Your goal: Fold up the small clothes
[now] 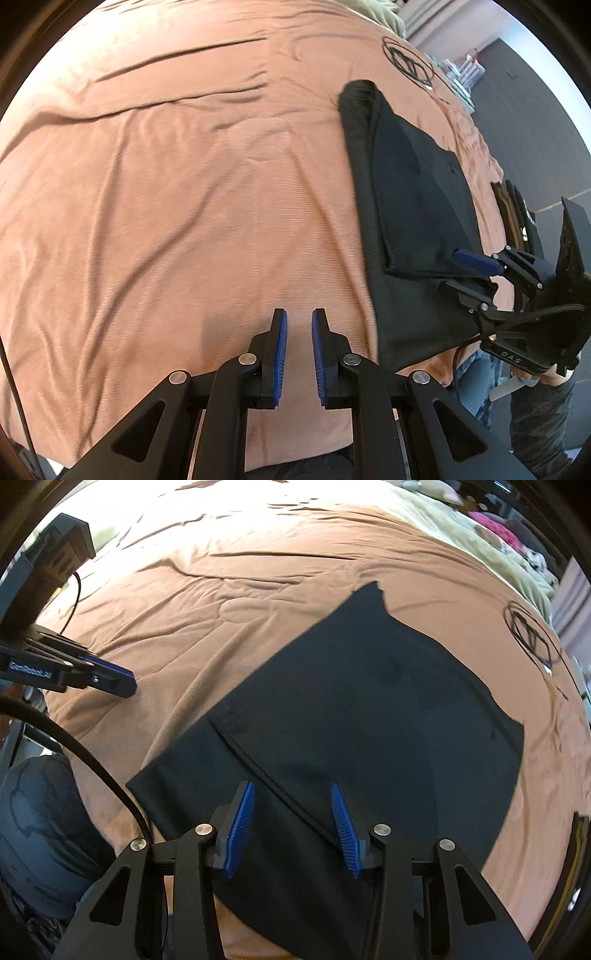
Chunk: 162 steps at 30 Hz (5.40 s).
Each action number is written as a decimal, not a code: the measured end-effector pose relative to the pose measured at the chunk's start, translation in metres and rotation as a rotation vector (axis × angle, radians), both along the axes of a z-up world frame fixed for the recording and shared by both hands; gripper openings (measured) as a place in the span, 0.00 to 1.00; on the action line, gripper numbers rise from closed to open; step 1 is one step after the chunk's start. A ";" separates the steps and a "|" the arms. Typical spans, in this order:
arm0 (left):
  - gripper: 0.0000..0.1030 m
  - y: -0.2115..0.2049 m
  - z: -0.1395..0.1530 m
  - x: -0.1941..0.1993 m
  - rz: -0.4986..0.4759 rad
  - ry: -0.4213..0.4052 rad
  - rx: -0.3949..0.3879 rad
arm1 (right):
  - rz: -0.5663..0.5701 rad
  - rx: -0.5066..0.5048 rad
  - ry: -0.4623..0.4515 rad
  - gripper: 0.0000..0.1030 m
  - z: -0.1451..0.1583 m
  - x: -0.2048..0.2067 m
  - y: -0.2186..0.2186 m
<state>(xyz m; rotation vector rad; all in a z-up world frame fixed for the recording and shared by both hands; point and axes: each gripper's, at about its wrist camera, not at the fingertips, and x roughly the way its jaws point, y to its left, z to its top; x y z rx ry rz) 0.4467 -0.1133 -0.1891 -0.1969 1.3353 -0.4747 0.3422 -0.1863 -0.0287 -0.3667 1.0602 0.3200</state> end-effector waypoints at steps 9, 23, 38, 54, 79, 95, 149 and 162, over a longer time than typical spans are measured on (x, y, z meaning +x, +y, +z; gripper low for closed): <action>0.14 0.011 0.001 0.001 0.019 0.002 0.001 | -0.009 -0.026 -0.001 0.01 -0.010 0.016 0.002; 0.14 -0.034 0.006 0.015 -0.050 -0.006 -0.017 | -0.199 0.122 -0.104 0.00 0.044 0.016 -0.068; 0.14 -0.069 0.011 0.040 -0.107 -0.023 0.008 | -0.400 0.302 -0.123 0.00 0.039 0.041 -0.150; 0.14 -0.093 -0.011 0.066 -0.123 0.007 0.049 | -0.529 0.321 -0.043 0.01 -0.014 0.078 -0.183; 0.15 -0.088 -0.008 0.077 -0.116 -0.004 0.050 | -0.260 0.036 -0.119 0.53 -0.007 0.077 -0.115; 0.15 -0.093 -0.004 0.089 -0.112 -0.020 0.042 | -0.532 0.265 -0.140 0.03 0.001 0.095 -0.194; 0.15 -0.096 -0.014 0.072 -0.143 -0.002 0.024 | -0.276 -0.003 -0.052 0.82 -0.023 0.080 -0.079; 0.15 -0.105 -0.014 0.083 -0.144 -0.006 0.031 | -0.586 0.102 -0.133 0.82 -0.010 0.076 -0.157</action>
